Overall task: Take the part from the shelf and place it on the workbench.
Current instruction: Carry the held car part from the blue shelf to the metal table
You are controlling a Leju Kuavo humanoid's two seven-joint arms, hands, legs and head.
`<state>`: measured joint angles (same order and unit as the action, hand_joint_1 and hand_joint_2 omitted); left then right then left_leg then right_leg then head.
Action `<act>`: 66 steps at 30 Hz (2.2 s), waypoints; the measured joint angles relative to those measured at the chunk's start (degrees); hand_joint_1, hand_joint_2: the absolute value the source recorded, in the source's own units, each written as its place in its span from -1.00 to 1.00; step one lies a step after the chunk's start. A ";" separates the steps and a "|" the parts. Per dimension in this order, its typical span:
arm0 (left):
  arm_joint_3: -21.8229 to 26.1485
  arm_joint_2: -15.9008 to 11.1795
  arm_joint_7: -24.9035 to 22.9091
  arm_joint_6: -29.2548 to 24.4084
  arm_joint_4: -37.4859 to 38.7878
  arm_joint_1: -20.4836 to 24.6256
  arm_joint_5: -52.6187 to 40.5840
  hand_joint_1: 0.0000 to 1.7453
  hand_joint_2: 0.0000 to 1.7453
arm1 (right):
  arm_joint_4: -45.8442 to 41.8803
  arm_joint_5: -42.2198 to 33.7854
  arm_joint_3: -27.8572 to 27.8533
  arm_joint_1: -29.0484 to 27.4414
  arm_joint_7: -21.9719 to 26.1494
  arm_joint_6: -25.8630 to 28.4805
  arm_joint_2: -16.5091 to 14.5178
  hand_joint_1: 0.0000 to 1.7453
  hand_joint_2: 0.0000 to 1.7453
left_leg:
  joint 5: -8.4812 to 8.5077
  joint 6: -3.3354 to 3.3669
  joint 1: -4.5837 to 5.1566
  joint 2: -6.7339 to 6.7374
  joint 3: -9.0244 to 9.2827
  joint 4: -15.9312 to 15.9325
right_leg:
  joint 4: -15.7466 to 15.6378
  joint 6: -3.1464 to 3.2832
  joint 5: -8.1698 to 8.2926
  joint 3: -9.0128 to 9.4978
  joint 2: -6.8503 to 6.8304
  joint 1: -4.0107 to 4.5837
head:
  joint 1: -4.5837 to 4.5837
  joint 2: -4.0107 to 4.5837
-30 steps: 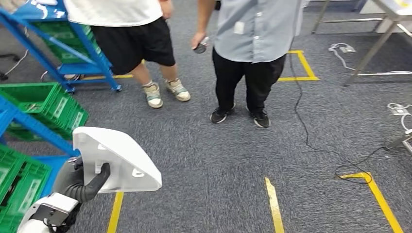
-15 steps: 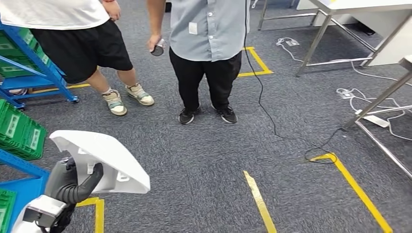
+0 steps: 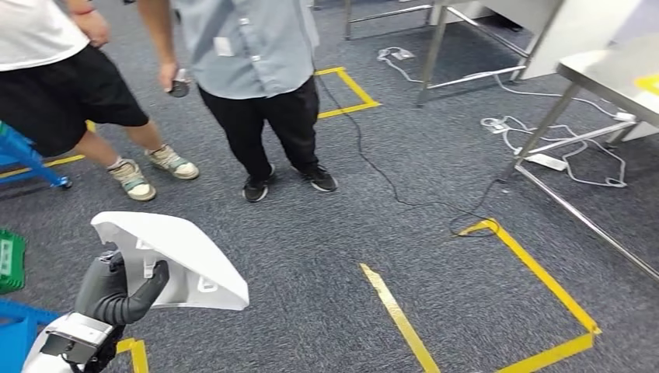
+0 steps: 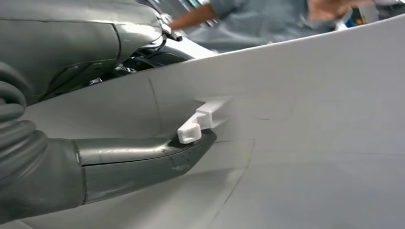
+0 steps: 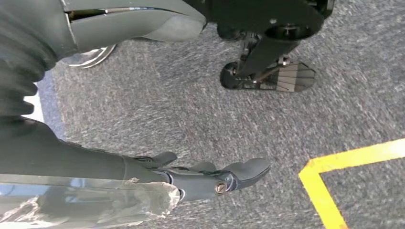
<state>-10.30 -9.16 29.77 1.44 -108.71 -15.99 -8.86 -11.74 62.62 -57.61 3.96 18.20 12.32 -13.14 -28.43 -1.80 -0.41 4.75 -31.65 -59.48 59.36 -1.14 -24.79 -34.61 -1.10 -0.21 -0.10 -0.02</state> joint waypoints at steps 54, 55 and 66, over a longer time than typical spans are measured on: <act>8.67 2.70 3.63 -1.33 -3.77 -5.89 -0.38 1.00 1.00 | 0.02 4.31 1.03 -0.28 -0.51 -1.45 0.09 -1.00 1.00 | 2.86 1.79 -0.11 -4.06 -0.62 1.87 | 6.90 -1.57 -3.72 -1.86 1.08 -0.27 | -0.62 0.00; 8.72 2.78 3.63 -1.33 -3.79 -5.92 -0.38 1.00 1.00 | 0.02 4.31 1.03 -0.19 -0.51 -1.45 0.09 -1.00 1.00 | 2.76 1.59 -0.01 -4.00 -0.53 1.81 | 3.34 -1.40 -2.42 -0.04 0.78 -0.21 | -0.60 0.00; 9.46 3.14 3.68 -1.26 -4.10 -6.32 -0.38 1.00 1.00 | 0.02 4.31 1.05 -0.16 -0.63 -1.84 0.09 -1.00 1.00 | -4.78 -0.81 -0.19 -4.45 -8.29 -14.52 | -0.46 0.87 -0.79 1.64 3.53 -0.29 | -0.22 0.00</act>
<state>-0.84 -6.02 33.45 0.18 -112.80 -22.31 -9.25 -11.72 66.93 -56.57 3.80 17.56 10.48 -13.05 -33.21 -2.61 -0.60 0.31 -39.94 -74.00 58.91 -0.27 -25.58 -32.97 2.43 -0.49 -0.32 -0.02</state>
